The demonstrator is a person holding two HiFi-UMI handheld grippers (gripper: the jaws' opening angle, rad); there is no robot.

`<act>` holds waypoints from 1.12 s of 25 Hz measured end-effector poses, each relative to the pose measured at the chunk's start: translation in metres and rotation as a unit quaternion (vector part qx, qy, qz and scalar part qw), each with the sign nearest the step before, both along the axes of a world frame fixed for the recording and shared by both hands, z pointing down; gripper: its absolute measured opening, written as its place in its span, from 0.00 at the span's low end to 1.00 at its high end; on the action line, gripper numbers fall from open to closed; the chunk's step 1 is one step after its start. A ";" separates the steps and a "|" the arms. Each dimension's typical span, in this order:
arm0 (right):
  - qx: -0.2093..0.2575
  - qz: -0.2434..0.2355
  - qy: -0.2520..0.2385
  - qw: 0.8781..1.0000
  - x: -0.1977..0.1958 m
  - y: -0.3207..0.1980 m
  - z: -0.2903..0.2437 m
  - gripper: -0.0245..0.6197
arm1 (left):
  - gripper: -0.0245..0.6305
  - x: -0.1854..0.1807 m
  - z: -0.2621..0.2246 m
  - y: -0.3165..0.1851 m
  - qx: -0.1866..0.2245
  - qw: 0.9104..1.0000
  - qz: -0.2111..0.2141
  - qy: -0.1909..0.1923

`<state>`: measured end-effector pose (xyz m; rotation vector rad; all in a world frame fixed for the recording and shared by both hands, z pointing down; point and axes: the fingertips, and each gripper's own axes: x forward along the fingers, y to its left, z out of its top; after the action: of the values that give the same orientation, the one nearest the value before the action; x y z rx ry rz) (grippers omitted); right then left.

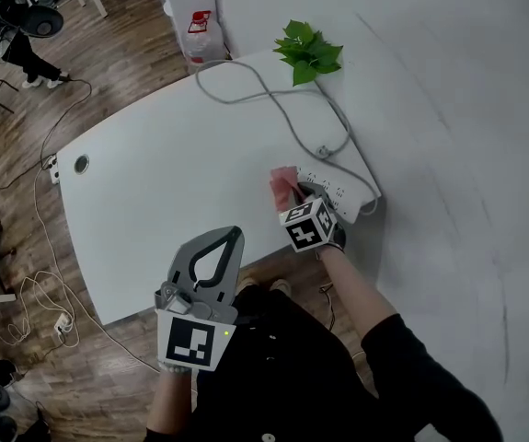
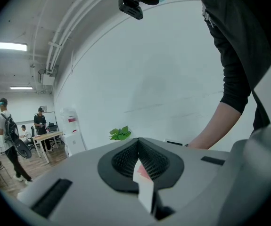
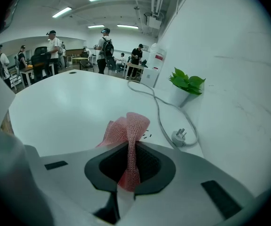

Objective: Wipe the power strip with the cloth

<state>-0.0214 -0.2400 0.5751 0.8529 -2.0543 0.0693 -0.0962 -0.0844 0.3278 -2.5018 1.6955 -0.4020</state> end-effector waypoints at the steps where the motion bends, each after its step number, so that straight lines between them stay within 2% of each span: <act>1: 0.000 0.002 0.001 1.000 0.003 0.000 0.000 0.12 | 0.06 0.002 0.000 -0.001 -0.001 1.000 0.002 0.000; 28: 0.007 0.119 0.034 0.992 0.141 0.020 -0.003 0.12 | 0.06 0.069 -0.002 -0.027 -0.001 0.994 0.110 0.006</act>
<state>0.1200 -0.2204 0.5723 1.0909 -1.8843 0.1540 -0.0276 -0.1119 0.3254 -2.6601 1.4013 -0.3685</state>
